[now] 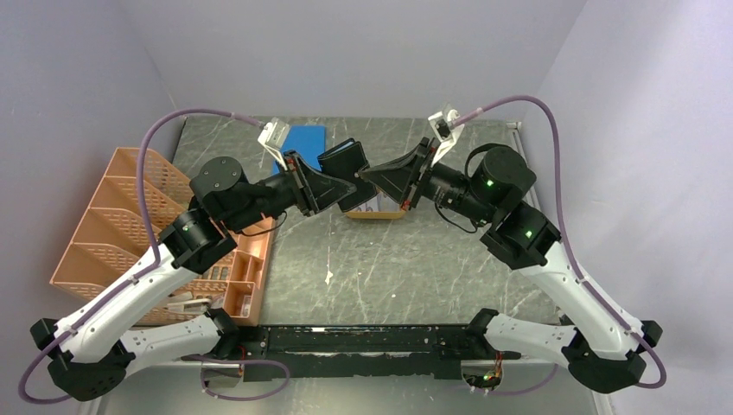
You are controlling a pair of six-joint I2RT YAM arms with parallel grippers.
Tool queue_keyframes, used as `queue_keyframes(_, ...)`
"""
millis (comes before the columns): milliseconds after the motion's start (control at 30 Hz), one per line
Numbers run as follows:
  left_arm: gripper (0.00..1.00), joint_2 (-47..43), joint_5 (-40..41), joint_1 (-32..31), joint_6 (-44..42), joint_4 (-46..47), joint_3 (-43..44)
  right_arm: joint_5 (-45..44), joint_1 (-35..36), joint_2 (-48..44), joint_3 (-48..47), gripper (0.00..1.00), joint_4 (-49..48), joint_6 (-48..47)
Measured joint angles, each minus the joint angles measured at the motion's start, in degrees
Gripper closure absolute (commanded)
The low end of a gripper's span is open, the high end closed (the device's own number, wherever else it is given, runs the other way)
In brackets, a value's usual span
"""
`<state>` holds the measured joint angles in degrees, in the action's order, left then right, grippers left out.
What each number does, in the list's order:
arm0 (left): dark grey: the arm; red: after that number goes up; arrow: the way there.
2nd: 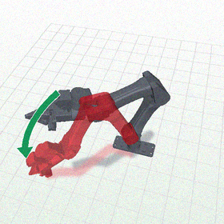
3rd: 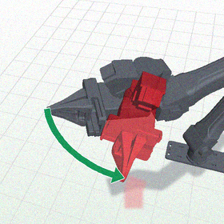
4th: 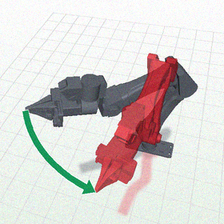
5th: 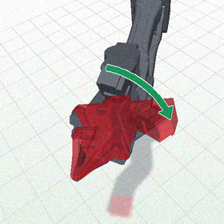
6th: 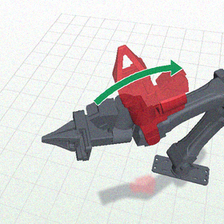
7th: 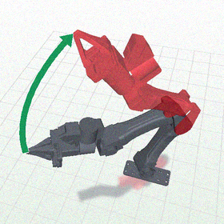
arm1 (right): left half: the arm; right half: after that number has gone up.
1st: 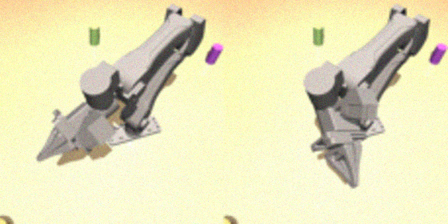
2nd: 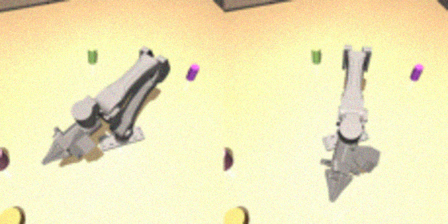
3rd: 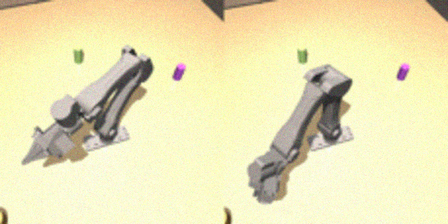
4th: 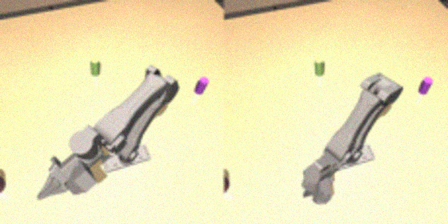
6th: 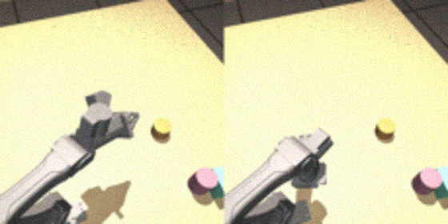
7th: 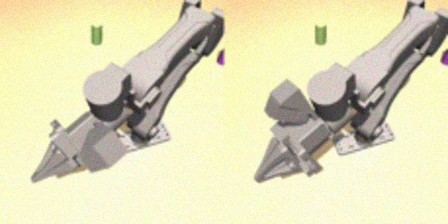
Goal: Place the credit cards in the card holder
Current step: Close the card holder.
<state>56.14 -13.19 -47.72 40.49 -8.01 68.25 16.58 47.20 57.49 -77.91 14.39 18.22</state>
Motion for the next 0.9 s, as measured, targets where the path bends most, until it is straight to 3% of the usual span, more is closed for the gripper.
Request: queue_keyframes(900,0.95,1.1,4.0,0.0,-0.9,-2.8,0.2,-7.2,0.4,3.0,0.3,1.0,1.2,-1.2)
